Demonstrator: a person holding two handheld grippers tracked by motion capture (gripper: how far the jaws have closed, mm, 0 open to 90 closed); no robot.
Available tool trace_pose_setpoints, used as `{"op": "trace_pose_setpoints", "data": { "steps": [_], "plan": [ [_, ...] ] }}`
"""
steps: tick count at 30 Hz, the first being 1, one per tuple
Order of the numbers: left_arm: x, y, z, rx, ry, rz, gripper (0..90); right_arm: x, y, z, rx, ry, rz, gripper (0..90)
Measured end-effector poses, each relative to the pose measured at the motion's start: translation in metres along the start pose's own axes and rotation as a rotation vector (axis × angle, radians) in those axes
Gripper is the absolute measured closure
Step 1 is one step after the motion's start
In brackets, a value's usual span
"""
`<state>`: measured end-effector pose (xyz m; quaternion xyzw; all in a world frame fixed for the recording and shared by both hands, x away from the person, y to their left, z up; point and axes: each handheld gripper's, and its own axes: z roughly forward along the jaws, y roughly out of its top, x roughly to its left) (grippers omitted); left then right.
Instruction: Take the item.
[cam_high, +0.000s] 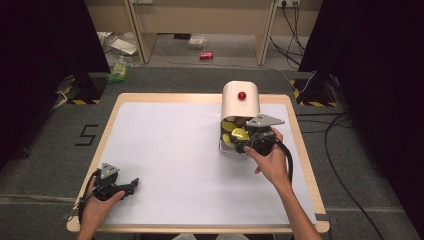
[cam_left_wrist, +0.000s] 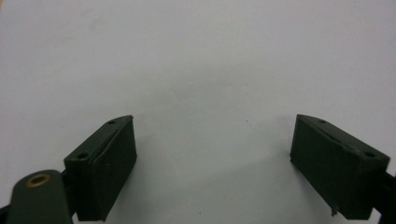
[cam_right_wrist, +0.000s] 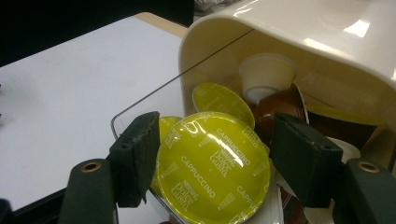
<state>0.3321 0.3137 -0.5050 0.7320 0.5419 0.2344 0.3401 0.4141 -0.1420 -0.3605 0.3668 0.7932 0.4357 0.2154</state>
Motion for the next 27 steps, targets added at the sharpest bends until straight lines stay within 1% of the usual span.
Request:
{"op": "trace_pose_setpoints", "data": {
  "steps": [3, 5, 8, 13, 15, 16, 19, 22, 24, 27],
  "plan": [
    [0.000, 0.000, 0.000, 0.000, 0.000, 0.000, 13.7, -0.002, -0.001, 0.001, 0.009, 0.011, 0.016, 35.1],
    [0.000, 0.000, 0.000, 0.000, 0.000, 0.000, 13.7, -0.003, -0.002, 0.002, 0.028, 0.020, 0.024, 38.2],
    [0.000, 0.000, 0.000, 0.000, -0.001, 0.000, 13.7, -0.003, -0.002, 0.003, 0.029, 0.023, 0.017, 38.9],
    [0.000, 0.000, 0.000, 0.000, -0.001, 0.000, 13.7, -0.003, -0.002, 0.002, 0.027, 0.023, 0.018, 39.1],
    [0.000, 0.000, 0.000, 0.000, -0.001, 0.000, 13.7, -0.003, -0.001, 0.000, 0.015, 0.018, 0.018, 39.2],
    [0.000, 0.000, 0.000, 0.000, -0.001, 0.000, 13.7, -0.003, 0.000, -0.003, 0.002, 0.019, 0.020, 39.2],
    [0.000, 0.000, 0.000, 0.000, -0.001, 0.000, 13.7, -0.004, 0.002, -0.006, -0.008, 0.019, 0.018, 39.2],
    [0.000, 0.000, 0.000, 0.000, 0.000, 0.000, 13.7, -0.005, 0.003, -0.011, -0.031, 0.021, 0.025, 39.2],
    [0.000, 0.000, 0.000, 0.000, -0.001, 0.000, 13.7, -0.005, 0.004, -0.012, -0.032, 0.019, 0.025, 39.2],
    [0.000, 0.000, 0.000, 0.000, 0.000, 0.000, 13.7, -0.007, 0.006, -0.016, -0.051, 0.014, 0.027, 39.2]
  ]
}}
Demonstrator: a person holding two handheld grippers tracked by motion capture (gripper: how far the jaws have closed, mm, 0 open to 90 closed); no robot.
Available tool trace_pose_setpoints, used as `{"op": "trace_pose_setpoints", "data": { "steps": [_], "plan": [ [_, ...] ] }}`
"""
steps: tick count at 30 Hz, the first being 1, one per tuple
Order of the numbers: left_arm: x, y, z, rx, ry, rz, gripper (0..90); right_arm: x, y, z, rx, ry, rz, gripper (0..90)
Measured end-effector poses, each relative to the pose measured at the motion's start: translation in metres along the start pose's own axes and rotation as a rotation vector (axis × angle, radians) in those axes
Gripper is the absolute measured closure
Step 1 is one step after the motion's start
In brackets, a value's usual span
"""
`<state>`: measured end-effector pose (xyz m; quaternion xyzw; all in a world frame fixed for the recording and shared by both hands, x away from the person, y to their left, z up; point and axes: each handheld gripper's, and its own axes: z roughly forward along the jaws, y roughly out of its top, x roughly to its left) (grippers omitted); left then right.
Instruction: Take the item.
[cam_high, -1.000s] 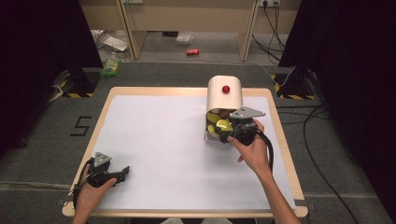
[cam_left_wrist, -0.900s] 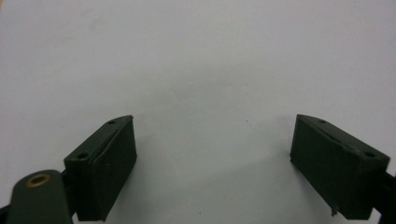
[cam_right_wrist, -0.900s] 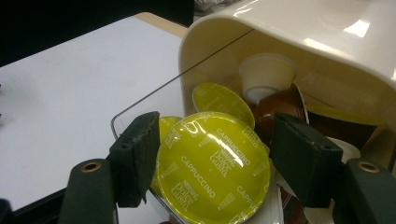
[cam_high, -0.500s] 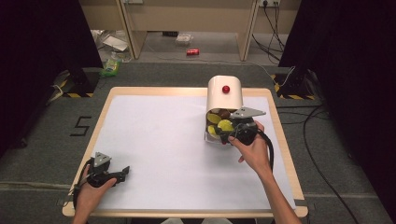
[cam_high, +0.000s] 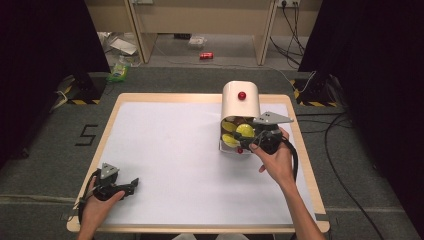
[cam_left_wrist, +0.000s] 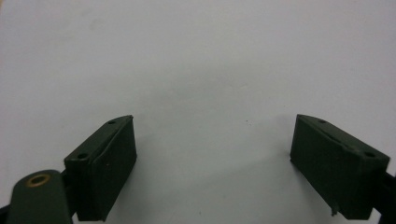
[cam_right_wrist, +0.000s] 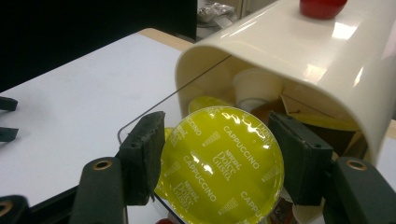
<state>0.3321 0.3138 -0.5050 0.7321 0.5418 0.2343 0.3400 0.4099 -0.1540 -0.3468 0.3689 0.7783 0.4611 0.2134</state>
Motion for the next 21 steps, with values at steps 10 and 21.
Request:
{"op": "trace_pose_setpoints", "data": {
  "steps": [10, 21],
  "plan": [
    [0.000, 0.000, 0.000, 0.000, 0.000, 0.000, 13.7, -0.001, 0.007, -0.017, -0.041, 0.003, -0.010, 39.3],
    [0.000, 0.000, 0.000, 0.000, 0.000, 0.000, 13.7, -0.007, 0.003, -0.040, -0.054, -0.002, -0.015, 39.3]
  ]
}}
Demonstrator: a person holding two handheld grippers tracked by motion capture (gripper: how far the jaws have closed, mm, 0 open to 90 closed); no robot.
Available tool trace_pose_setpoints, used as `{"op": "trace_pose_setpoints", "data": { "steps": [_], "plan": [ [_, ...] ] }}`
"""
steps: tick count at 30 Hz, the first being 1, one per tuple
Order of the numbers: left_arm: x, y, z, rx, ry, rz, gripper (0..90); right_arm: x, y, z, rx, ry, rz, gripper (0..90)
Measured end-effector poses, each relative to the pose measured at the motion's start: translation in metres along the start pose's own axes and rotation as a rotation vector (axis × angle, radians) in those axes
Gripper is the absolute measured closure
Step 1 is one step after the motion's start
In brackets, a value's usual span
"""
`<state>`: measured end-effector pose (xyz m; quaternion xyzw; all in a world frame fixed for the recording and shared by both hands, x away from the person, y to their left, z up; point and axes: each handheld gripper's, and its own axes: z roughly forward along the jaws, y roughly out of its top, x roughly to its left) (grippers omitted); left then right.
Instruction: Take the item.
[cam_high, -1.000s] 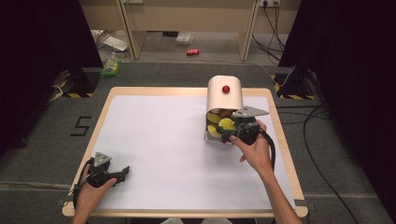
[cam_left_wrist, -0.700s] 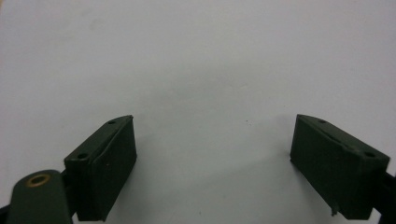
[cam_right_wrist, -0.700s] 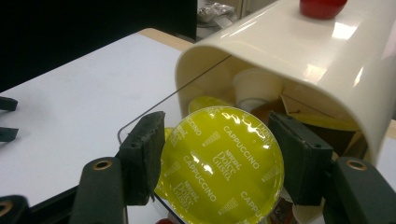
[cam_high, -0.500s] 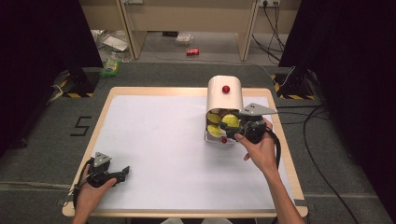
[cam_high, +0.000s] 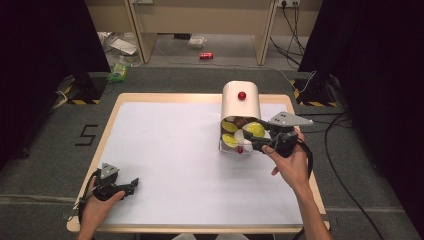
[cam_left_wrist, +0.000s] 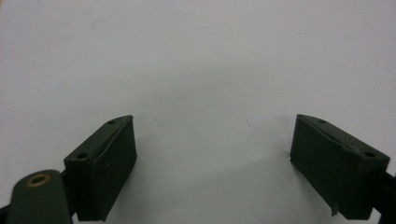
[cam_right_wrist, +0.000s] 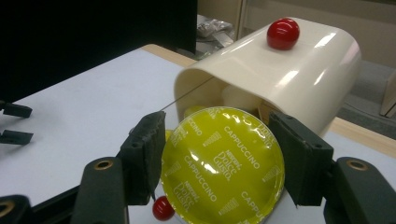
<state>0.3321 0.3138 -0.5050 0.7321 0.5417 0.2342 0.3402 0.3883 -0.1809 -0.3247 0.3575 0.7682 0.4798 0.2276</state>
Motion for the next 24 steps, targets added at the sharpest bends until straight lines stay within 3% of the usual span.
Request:
{"op": "trace_pose_setpoints", "data": {
  "steps": [11, 24],
  "plan": [
    [0.000, 0.000, 0.000, 0.000, 0.000, 0.000, 13.7, -0.009, -0.010, -0.015, 0.003, -0.014, 0.017, 39.4],
    [0.000, 0.000, 0.000, 0.000, 0.000, 0.000, 13.7, -0.030, -0.026, -0.029, 0.014, -0.066, 0.049, 39.4]
  ]
}}
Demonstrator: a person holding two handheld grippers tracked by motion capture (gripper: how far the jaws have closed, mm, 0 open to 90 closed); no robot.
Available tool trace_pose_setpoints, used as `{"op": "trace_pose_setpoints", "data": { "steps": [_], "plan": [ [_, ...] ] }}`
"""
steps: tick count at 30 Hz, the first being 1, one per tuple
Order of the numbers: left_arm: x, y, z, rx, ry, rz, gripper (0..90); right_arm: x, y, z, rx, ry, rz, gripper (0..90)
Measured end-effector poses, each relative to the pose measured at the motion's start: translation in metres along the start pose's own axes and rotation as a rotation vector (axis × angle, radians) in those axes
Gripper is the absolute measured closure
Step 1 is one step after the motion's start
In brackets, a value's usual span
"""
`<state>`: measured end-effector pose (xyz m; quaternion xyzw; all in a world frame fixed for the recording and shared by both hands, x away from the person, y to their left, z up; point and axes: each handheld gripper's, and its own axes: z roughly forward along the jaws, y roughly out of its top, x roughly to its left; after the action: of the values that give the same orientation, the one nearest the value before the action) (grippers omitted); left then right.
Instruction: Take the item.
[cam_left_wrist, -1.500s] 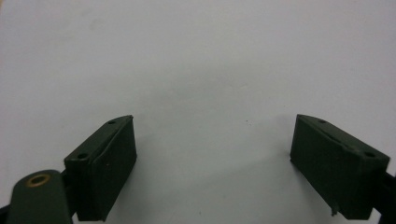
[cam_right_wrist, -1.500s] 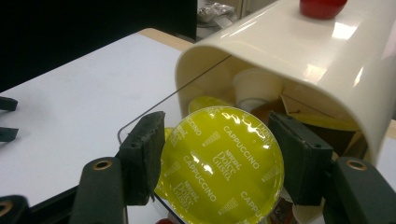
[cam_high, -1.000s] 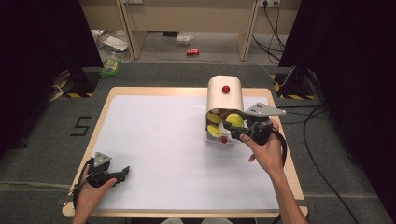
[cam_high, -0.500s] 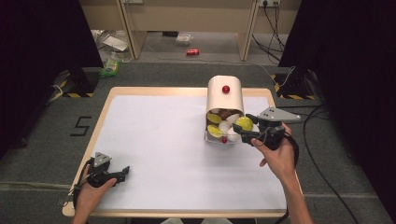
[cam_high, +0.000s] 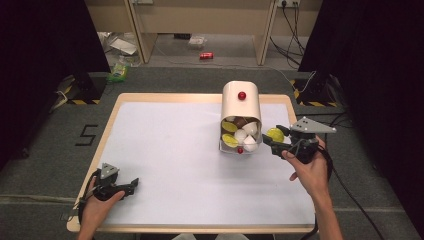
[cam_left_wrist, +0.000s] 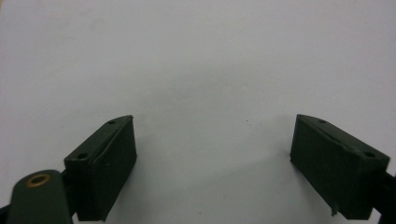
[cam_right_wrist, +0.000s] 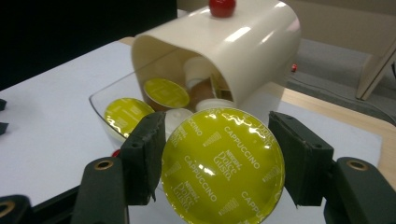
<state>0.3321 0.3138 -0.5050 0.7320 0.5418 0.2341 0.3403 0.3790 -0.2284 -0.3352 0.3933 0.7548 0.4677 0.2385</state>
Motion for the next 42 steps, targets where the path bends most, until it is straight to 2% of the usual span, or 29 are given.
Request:
{"op": "trace_pose_setpoints", "data": {
  "steps": [10, 15, 22, 42],
  "plan": [
    [0.000, 0.000, 0.000, 0.000, 0.000, 0.000, 13.7, -0.020, -0.018, 0.008, 0.042, -0.032, 0.039, 39.4],
    [0.000, 0.000, 0.000, -0.001, 0.001, 0.000, 13.7, -0.025, -0.026, 0.010, 0.056, -0.049, 0.035, 39.4],
    [0.000, 0.000, 0.000, 0.000, 0.000, 0.000, 13.7, -0.035, -0.046, 0.024, 0.112, -0.062, 0.055, 39.3],
    [0.000, 0.000, 0.000, 0.000, 0.000, 0.000, 13.7, -0.042, -0.072, 0.052, 0.192, -0.063, 0.059, 39.4]
  ]
}}
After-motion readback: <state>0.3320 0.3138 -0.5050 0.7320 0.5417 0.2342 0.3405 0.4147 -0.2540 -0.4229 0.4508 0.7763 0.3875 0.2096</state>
